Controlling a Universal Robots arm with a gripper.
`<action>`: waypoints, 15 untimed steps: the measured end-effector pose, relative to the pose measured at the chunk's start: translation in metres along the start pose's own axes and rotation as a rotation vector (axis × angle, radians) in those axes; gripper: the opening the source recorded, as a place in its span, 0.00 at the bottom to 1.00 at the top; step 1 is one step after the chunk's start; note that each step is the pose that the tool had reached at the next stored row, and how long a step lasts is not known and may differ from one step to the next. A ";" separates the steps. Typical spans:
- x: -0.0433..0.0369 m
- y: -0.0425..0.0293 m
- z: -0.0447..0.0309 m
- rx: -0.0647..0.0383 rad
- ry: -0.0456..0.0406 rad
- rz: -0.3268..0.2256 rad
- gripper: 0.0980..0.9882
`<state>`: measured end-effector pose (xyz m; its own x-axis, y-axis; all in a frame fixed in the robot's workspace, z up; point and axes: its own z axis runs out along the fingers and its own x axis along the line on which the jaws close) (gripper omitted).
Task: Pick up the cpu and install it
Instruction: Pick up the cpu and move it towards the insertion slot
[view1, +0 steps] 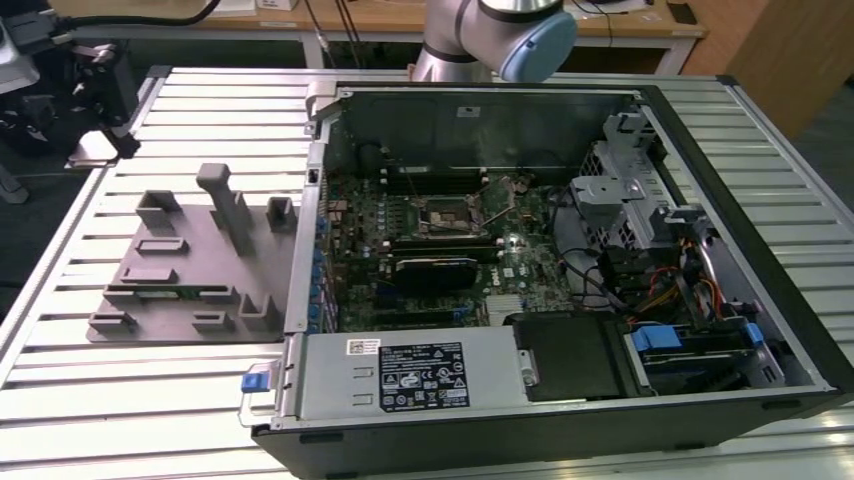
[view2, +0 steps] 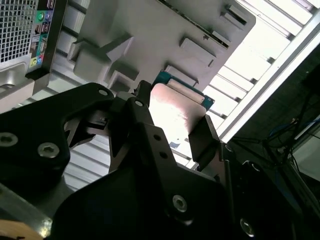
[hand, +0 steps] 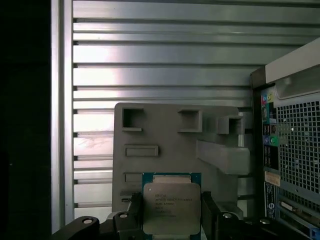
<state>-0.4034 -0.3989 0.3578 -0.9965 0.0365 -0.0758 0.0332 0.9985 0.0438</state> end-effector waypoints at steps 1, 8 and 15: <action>-0.0015 0.0000 0.0002 0.000 0.0000 0.000 0.50; -0.0230 0.0008 0.0018 0.000 0.0010 0.000 0.50; -0.0366 0.0012 0.0029 0.000 0.0017 0.000 0.50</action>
<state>-0.3666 -0.3989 0.3578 -0.9966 0.0365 -0.0741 0.0333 0.9985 0.0438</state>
